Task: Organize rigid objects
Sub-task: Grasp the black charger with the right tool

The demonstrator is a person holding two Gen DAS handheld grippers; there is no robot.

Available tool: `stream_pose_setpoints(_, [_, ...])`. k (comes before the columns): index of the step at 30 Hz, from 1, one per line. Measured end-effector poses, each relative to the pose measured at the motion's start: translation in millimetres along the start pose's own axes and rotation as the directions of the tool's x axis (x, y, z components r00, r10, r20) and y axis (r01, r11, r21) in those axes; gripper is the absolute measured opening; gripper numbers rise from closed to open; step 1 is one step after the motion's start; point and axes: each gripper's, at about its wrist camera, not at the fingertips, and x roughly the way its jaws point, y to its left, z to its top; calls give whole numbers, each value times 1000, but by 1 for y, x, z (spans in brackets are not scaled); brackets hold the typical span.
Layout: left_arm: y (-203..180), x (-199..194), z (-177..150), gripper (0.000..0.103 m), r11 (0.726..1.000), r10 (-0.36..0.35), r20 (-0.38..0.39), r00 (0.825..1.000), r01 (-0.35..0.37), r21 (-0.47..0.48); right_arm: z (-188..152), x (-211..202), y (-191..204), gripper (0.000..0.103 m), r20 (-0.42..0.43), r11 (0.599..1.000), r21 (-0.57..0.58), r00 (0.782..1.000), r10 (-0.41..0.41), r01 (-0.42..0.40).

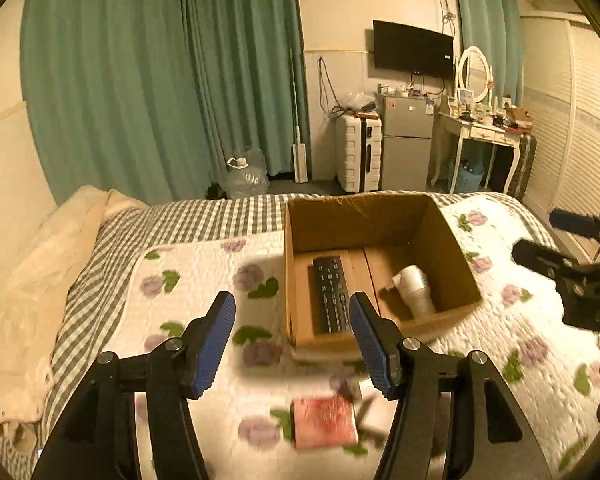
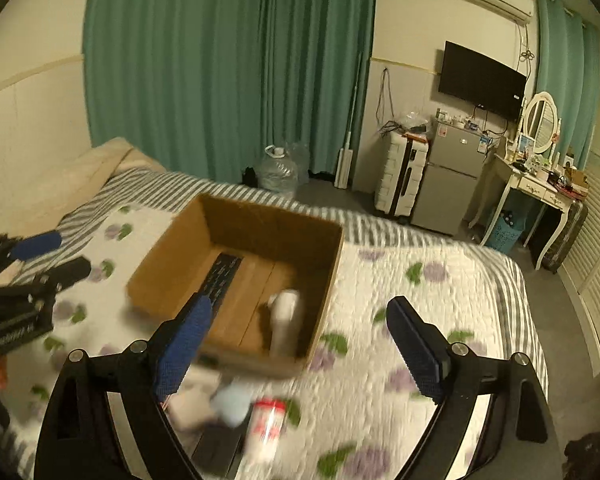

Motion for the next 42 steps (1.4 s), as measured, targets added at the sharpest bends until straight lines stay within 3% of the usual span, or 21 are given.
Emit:
stream_pose_setpoints(7, [7, -29, -50, 65, 1000, -5, 0, 1000, 5, -25, -64, -24, 33, 90, -82, 998, 17, 995, 53, -52])
stream_pose_setpoints(13, [8, -14, -111, 65, 994, -53, -85, 995, 44, -99, -118, 6, 64, 89, -202, 997, 26, 977, 72, -68])
stream_pose_setpoints(17, [4, 4, -136, 65, 997, -35, -155, 987, 24, -68, -140, 34, 71, 79, -273, 997, 33, 959, 71, -64])
stream_pose_setpoints(23, [1, 17, -150, 65, 997, -59, -187, 981, 49, -57, -151, 60, 70, 60, -332, 996, 45, 940, 82, -72])
stream_pose_setpoints(34, [-8, 28, -157, 65, 998, -59, -234, 971, 54, -29, -157, 94, 71, 42, -364, 997, 42, 928, 82, -71])
stream_pose_setpoints(42, [-21, 34, -147, 65, 996, -94, -248, 964, 92, -20, -134, 52, 55, 42, -237, 995, 42, 967, 97, -90])
